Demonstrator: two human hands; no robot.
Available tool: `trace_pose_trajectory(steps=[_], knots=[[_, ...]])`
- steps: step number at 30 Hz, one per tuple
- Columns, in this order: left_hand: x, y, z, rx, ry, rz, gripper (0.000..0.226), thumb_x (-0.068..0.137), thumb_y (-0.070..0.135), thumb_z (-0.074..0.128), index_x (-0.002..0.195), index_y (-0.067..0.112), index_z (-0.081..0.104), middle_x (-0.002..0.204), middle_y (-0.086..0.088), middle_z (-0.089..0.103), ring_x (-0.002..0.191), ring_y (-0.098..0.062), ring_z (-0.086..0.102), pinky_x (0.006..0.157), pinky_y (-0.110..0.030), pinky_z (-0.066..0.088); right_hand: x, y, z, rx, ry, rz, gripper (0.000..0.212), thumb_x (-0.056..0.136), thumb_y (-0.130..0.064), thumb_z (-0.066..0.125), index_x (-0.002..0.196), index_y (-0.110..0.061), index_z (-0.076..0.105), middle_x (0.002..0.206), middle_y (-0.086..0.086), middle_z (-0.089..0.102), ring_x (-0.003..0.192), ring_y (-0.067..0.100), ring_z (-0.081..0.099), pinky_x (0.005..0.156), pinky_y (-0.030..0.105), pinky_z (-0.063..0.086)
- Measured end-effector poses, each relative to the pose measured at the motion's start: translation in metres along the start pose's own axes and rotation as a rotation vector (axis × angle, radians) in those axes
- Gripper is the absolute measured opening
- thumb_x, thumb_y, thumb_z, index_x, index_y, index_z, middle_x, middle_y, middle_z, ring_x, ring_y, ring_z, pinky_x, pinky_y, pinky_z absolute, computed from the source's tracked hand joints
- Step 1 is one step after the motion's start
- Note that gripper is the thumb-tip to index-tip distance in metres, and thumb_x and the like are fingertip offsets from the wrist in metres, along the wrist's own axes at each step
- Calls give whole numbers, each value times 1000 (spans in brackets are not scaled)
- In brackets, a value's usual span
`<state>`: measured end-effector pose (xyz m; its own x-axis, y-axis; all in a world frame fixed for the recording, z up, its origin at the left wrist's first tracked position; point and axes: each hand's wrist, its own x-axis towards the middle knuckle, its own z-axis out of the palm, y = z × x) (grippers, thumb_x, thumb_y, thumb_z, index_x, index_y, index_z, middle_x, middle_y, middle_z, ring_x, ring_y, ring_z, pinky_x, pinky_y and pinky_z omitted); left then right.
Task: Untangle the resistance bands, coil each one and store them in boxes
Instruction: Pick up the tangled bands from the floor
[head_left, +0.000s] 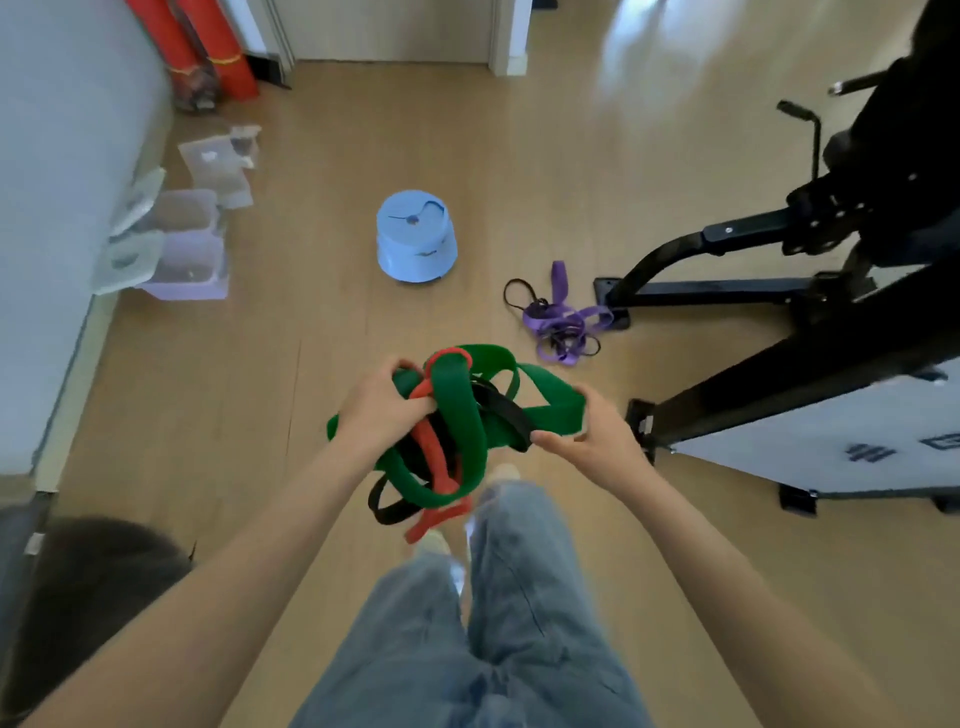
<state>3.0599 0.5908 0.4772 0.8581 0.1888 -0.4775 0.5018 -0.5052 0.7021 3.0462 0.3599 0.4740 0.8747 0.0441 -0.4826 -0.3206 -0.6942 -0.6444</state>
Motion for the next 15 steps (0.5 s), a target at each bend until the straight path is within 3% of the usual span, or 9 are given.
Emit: trace_pose_trajectory(steps=[3,6,11,15], knots=[[87,8,11,-37,-10,-76,28,74,23,72,94,27,54,88,0,64,81,-23,62,76,-38,53,100,15,-1,-46,-8,129,70,88,-25,62,145,-10,24,146,13,37,123,29,48,102,39,39],[175,16,32,-33,16,-153,27,73,19,69,91,30,53,78,5,59,69,-14,58,61,-30,48,201,34,-5,-61,-116,234,64,91,-22,56,145,-8,24,146,13,38,129,28,42,100,35,36],[315,29,86,-14,-33,-219,30,75,16,70,93,28,50,88,-4,59,90,-33,60,83,-48,50,355,65,-8,-99,-188,330,47,92,-22,54,134,-4,40,132,14,50,119,28,49,93,32,39],[417,9,142,27,-100,-251,31,73,18,73,92,28,50,93,-6,61,89,-30,58,81,-41,49,466,104,17,-128,-242,375,41,91,-24,57,124,-1,52,126,16,56,116,29,52,91,32,40]])
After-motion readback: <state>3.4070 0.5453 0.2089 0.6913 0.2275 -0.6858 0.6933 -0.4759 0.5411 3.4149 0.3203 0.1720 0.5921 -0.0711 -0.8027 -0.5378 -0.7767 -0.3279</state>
